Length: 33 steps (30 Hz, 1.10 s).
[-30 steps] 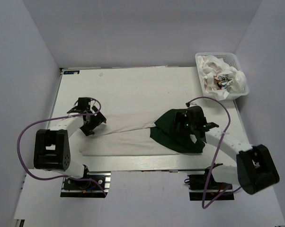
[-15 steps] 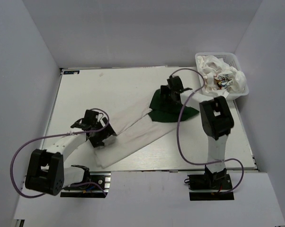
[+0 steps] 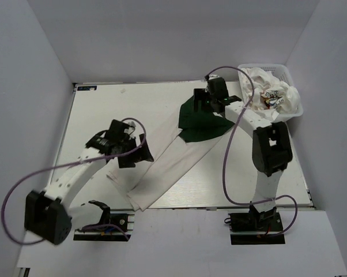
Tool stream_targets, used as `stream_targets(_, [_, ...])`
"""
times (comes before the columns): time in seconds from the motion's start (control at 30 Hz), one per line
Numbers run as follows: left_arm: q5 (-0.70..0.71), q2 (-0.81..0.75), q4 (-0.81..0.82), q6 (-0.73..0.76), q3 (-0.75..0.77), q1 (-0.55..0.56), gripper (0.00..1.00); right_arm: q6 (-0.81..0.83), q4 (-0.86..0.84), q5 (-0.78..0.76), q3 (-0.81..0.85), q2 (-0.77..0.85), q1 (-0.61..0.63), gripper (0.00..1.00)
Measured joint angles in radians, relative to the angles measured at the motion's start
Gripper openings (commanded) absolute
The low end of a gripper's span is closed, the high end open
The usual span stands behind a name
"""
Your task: Fold and stack the t-shirts
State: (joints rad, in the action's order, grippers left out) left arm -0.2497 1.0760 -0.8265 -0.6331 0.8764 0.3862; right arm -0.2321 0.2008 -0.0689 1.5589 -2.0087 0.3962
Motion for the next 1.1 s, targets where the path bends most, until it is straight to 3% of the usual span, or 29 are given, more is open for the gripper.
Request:
stream_targets(0.23, [0.094,0.413,0.01,0.091,0.065,0.15,1.0,-0.097,0.047,-0.006,-0.303,0.276,0.011,0.91])
stream_targets(0.47, [0.191,0.547,-0.039,0.147,0.099,0.253,1.0,-0.13,0.161,-0.006,-0.362,0.196,0.017,0.91])
stream_targets(0.87, [0.19,0.716,-0.129,0.165,0.195,0.34,1.0,-0.103,0.264,0.021,0.063,-0.142,0.016,0.91])
stream_targets(1.1, [0.087,0.87,-0.169,0.119,0.413,0.441,1.0,-0.073,0.3,0.101,0.587,-0.464,-0.015,0.91])
